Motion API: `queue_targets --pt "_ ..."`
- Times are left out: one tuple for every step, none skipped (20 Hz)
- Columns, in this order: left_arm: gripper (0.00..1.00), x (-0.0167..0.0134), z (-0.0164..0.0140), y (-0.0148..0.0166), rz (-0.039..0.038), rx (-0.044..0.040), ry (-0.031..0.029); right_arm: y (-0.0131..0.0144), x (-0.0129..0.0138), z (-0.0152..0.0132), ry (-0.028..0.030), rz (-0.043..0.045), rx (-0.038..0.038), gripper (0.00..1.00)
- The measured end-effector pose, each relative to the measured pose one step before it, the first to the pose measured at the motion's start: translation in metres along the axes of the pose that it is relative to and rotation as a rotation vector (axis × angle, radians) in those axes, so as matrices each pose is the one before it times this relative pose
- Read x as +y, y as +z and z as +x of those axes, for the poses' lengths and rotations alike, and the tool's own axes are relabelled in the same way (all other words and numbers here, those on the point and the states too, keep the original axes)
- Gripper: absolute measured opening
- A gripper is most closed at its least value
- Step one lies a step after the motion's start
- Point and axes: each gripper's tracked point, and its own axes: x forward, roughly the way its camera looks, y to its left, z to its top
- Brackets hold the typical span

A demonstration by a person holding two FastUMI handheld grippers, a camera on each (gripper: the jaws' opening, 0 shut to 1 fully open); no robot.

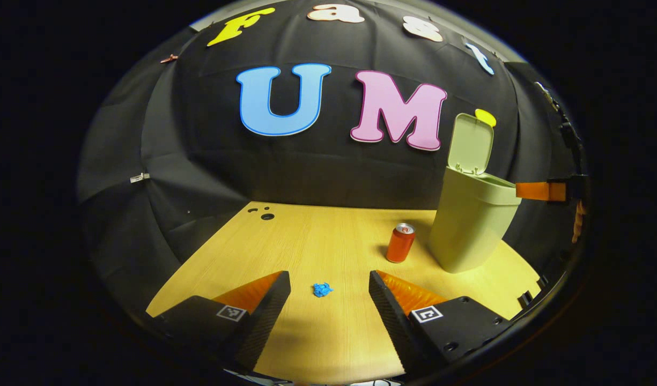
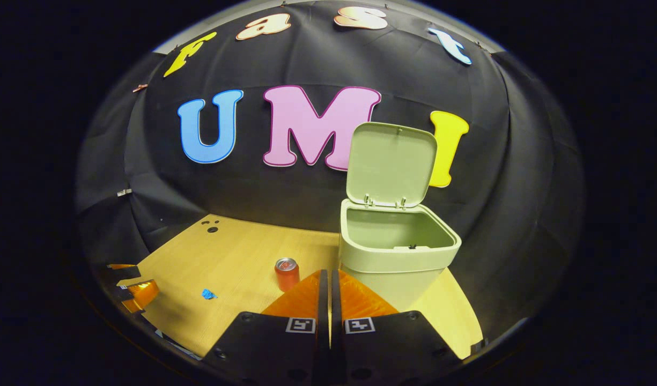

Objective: Press the lid of the desktop garbage bin to open it, pick up the crumpled paper on the desktop and throw it into the bin, then pick up the pop can on the desktop and drop it into the bin, and finally close the garbage bin lid.

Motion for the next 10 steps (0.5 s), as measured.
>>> queue_targets --pt "0.96 -0.00056 0.00612 -0.00307 0.0096 0.00756 0.00347 -0.0016 -0.00227 0.00172 0.00229 -0.00028 0.00671 0.05" --pt "0.96 -0.00189 0.00704 -0.00164 0.0048 0.00446 -0.00268 -0.00094 -0.00251 0.0022 0.00281 0.00167 0.0027 0.05" --pt "0.96 -0.00264 0.00807 -0.00236 0.00513 0.00901 -0.00679 -0.00103 -0.00228 0.00088 0.0059 0.0035 0.00225 0.05" --pt "0.96 -0.00176 0.00817 -0.00241 0.00942 0.01342 -0.00661 -0.00189 -0.00243 0.00195 0.00499 0.00555 0.00301 0.05" --pt "0.96 0.00009 0.00822 -0.00449 0.01409 0.01262 -0.00108 -0.00108 -0.00345 0.00056 0.00173 0.00547 0.00387 0.09" --pt "0.96 0.00028 0.00952 -0.00351 0.01616 0.01189 -0.00189 -0.00365 -0.00197 0.00166 0.00756 0.00414 0.00577 0.15" --pt "0.96 -0.00094 0.00771 -0.00549 0.01531 0.01286 -0.00515 -0.00349 0.00022 0.00102 0.01204 0.00329 0.01114 0.23" --pt "0.96 -0.00012 0.01032 -0.00493 0.01143 0.01442 -0.00376 -0.00469 -0.00143 0.00032 0.00813 0.00042 0.01428 0.34" --pt "0.96 -0.00065 0.01369 -0.00586 0.0073 0.01924 -0.00203 -0.00198 -0.00195 0.00042 0.00391 -0.00347 0.00809 0.52" --pt "0.96 0.00029 0.00995 -0.00505 0.00136 0.01764 0.00013 -0.00058 -0.00057 -0.00145 0.00181 -0.00367 0.00092 0.7"
